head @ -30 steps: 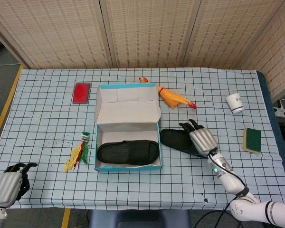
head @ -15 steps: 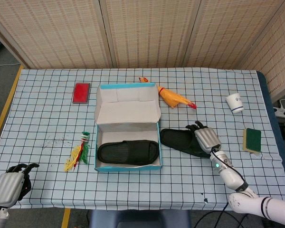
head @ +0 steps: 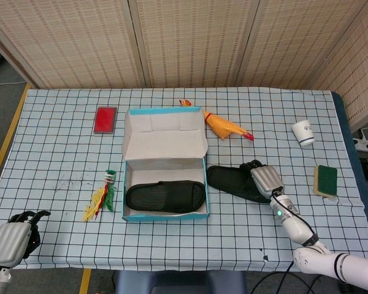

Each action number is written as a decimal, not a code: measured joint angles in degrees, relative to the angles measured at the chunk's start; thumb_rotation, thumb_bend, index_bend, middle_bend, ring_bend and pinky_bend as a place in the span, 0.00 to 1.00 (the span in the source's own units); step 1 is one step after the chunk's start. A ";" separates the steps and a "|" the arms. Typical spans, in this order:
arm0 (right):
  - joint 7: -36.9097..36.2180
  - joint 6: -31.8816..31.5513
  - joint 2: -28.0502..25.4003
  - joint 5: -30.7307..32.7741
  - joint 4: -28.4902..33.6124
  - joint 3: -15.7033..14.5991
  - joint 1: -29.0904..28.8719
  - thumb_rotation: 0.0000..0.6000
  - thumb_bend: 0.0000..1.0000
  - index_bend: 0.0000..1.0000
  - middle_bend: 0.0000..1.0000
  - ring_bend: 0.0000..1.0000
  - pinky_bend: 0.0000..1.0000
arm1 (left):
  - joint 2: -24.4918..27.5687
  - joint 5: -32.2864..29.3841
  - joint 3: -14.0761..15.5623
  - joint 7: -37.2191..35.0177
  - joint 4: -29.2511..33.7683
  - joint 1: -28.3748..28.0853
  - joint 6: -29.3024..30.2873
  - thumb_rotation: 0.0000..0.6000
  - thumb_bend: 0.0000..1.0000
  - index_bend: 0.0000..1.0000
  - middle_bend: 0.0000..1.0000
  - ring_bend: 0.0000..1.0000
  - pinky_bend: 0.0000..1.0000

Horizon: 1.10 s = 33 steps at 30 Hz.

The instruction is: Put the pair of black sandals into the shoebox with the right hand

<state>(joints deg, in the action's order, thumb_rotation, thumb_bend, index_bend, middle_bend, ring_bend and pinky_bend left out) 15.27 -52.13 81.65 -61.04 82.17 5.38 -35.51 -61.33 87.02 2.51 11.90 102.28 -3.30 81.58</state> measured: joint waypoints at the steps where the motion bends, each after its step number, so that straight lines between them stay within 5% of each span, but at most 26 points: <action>1: 0.00 -0.23 0.00 -0.13 0.04 0.01 0.08 1.00 0.12 0.28 0.32 0.22 0.42 | 0.00 -0.04 -0.01 -0.01 0.02 0.02 0.02 1.00 0.43 0.28 0.23 0.25 0.32; 24: 0.55 -7.71 0.81 -4.21 -0.22 0.87 3.08 1.00 0.25 0.68 0.55 0.48 0.64 | 0.11 -0.23 -0.05 -0.40 0.02 -0.06 -0.07 1.00 0.43 0.28 0.23 0.25 0.32; 33: -1.77 -11.85 -0.24 -9.29 1.39 0.79 4.91 1.00 0.26 0.71 0.58 0.51 0.67 | 0.07 -0.14 0.04 -0.22 0.08 -0.06 -0.09 1.00 0.43 0.29 0.23 0.25 0.32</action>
<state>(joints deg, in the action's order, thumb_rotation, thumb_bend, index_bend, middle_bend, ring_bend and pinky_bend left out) 13.50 -63.98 81.41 -70.33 83.56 6.18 -30.59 -61.26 86.89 2.55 11.67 102.37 -3.37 81.49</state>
